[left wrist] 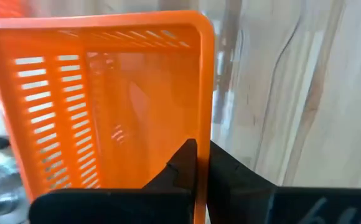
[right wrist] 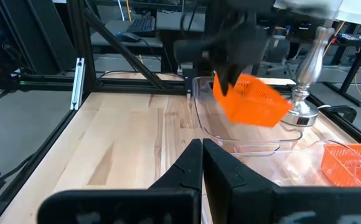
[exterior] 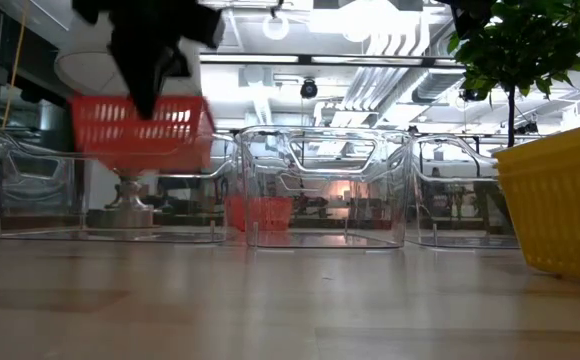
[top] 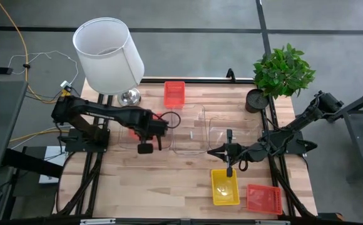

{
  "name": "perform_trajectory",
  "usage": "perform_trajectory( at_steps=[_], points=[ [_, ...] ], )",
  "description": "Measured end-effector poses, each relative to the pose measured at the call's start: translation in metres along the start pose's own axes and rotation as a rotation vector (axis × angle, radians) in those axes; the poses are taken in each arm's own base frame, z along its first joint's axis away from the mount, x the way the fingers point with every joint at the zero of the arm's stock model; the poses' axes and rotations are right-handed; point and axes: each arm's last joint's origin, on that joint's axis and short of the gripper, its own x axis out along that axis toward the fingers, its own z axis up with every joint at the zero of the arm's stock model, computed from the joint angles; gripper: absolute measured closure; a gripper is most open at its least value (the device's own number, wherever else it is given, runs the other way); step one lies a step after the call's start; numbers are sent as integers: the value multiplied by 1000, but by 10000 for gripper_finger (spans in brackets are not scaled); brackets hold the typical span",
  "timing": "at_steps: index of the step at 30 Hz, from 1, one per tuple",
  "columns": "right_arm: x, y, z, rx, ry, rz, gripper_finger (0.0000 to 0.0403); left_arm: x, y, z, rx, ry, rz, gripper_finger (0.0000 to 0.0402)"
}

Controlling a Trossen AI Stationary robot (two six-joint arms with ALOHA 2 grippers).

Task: Stack baskets by color
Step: Stack the middle orange bin on the top orange bin

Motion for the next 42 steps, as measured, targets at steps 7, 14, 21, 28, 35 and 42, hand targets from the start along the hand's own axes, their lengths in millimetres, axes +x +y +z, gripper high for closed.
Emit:
perform_trajectory(
  at_steps=[7, 14, 21, 28, 35, 42],
  points=[
    [0, 0, 1, 0, -7, 0, 403, -59, 8, 21, -84, -284, 179, 401],
    [2, -3, 2, 7, -12, -14, 403, -89, 46, 52, -420, -649, 278, 401],
    [4, -7, 1, 8, -9, -24, 403, -95, 94, 85, -829, -978, 251, 401],
    [4, -7, 0, 5, -1, -25, 403, -55, 112, 112, -974, -956, 352, 401],
    [4, -7, -3, 54, 26, -22, 403, -13, 130, 122, -1061, -824, 396, 401],
    [4, -7, -4, 65, 41, -24, 403, 14, 144, 127, -1105, -748, 393, 401]
  ],
)
